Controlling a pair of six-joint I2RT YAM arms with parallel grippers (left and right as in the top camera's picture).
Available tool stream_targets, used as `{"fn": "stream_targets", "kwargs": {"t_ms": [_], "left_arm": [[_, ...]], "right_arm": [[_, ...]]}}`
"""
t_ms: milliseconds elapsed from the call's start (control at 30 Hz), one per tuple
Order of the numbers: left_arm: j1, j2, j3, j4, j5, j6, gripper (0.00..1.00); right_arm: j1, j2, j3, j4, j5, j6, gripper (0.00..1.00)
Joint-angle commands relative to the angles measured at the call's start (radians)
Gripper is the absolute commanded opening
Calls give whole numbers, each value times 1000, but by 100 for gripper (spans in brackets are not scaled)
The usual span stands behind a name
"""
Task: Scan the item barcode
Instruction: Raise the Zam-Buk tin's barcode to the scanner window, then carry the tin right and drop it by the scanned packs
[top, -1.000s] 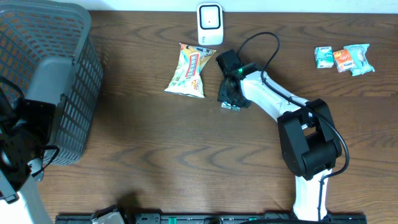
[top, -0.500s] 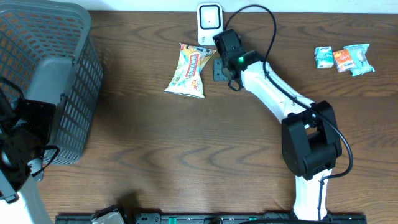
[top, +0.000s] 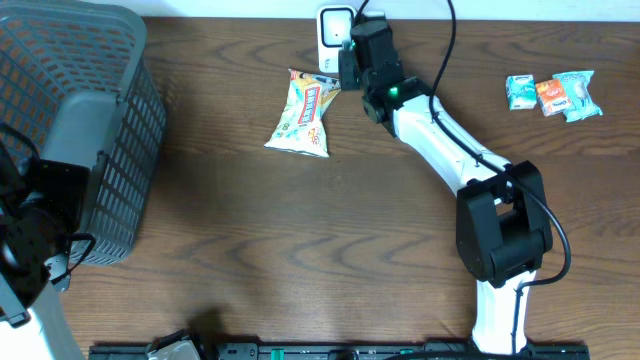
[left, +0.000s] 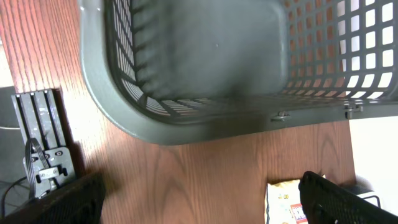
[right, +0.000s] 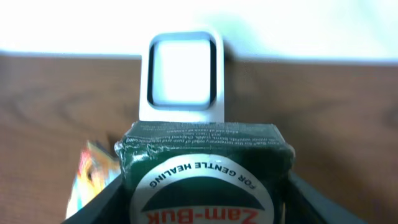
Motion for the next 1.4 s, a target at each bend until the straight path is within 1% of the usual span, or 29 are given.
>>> {"fn": "stream_targets", "kwargs": {"t_ms": [0, 67, 267, 400, 467, 533, 667, 967, 1067, 1167, 1367], "left_arm": [[5, 0, 6, -47, -9, -5, 97], [5, 0, 6, -47, -9, -5, 98], [5, 0, 6, -47, -9, -5, 98], [5, 0, 6, -47, -9, -5, 98], [5, 0, 6, -47, -9, -5, 98], [5, 0, 6, -47, -9, -5, 98], [5, 0, 6, -47, -9, -5, 97], [5, 0, 6, -47, -9, -5, 98], [5, 0, 6, -47, -9, -5, 98], [5, 0, 6, -47, -9, -5, 98], [5, 0, 6, -47, -9, -5, 98]], "right_arm": [[-20, 6, 25, 75, 22, -29, 51], [-25, 33, 54, 109, 10, -37, 51], [-26, 209, 308, 79, -7, -108, 54], [-26, 337, 497, 53, -7, -119, 54], [-26, 393, 559, 65, -6, -132, 54], [-26, 442, 594, 112, -7, -150, 54], [-22, 493, 601, 226, 17, -204, 54], [-19, 502, 614, 240, 68, -212, 54], [-19, 498, 653, 191, 84, -212, 54], [-26, 488, 712, 110, 84, -211, 57], [-76, 444, 855, -146, 84, -181, 57]]}}
